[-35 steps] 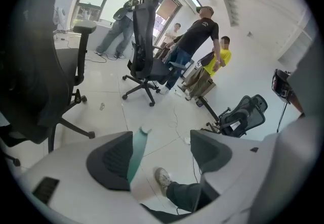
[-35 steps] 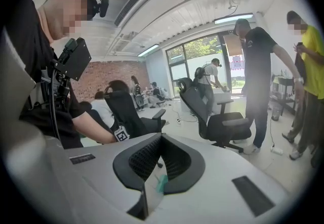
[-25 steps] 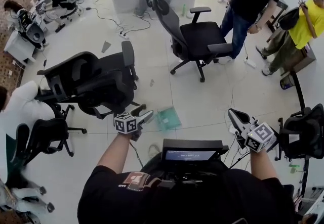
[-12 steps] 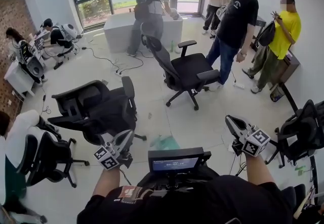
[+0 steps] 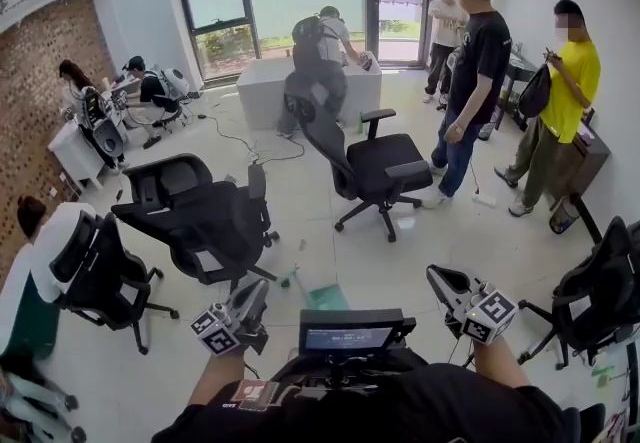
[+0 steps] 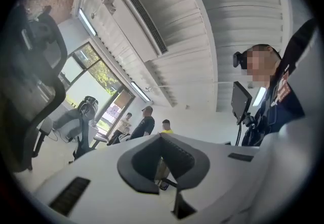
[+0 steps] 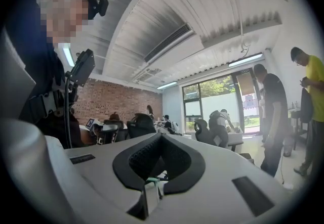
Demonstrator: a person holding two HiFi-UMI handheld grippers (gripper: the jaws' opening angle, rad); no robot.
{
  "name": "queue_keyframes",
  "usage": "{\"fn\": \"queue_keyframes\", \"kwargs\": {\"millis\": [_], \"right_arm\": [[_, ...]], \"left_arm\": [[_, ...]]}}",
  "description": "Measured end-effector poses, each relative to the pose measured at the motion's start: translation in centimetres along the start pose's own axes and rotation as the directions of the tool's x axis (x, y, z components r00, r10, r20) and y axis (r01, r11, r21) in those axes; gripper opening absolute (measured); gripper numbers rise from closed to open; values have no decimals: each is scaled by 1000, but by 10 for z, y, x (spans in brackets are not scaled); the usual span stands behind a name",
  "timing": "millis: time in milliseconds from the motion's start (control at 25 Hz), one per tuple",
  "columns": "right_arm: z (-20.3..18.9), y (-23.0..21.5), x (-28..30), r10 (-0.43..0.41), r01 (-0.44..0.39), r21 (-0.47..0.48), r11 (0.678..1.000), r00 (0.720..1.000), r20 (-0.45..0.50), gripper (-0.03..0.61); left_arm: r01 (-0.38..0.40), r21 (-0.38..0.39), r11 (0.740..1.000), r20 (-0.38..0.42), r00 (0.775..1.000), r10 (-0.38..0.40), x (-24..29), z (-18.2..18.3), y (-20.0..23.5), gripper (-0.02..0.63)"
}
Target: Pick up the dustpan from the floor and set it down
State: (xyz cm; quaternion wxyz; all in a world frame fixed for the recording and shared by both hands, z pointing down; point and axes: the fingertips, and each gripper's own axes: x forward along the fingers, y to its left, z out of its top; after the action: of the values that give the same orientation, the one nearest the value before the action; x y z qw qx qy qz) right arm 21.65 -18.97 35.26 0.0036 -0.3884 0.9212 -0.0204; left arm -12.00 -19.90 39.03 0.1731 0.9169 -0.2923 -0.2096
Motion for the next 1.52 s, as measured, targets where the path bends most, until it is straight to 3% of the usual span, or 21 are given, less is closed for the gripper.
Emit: {"fn": "queue_keyframes", "kwargs": {"millis": [200,440,600,840,1080,1320,1520], "right_arm": [[-14,0,-106,42,-44,-39,998,998,-49,9],[6,43,-169,42,-42,-41,998,999,17,9],[18,123,-202,40,-38,-78,996,999,28,9],[19,300,-227,56,-58,-138,989,998,-21,9],[26,453,-251,46,-48,-61,997,998,-31,9],[32,538,-289,17,-20,-45,999,999,-47,9],[16,551,-368,-7,5,-37,999,999,-53,9]], "left_arm": [[-65,-30,997,-16,998,64,5,-51,-103,5],[-95,-1,996,41,995,95,-53,-42,-174,5],[-63,7,998,62,996,63,-131,-40,-226,5],[-3,-10,1000,22,1000,3,-304,-47,-296,5],[-1,-11,1000,-8,1000,1,-441,-29,-346,5],[34,-12,999,-8,999,-34,-491,-16,-389,5],[73,-4,997,-49,996,-73,-472,-51,-448,5]]}}
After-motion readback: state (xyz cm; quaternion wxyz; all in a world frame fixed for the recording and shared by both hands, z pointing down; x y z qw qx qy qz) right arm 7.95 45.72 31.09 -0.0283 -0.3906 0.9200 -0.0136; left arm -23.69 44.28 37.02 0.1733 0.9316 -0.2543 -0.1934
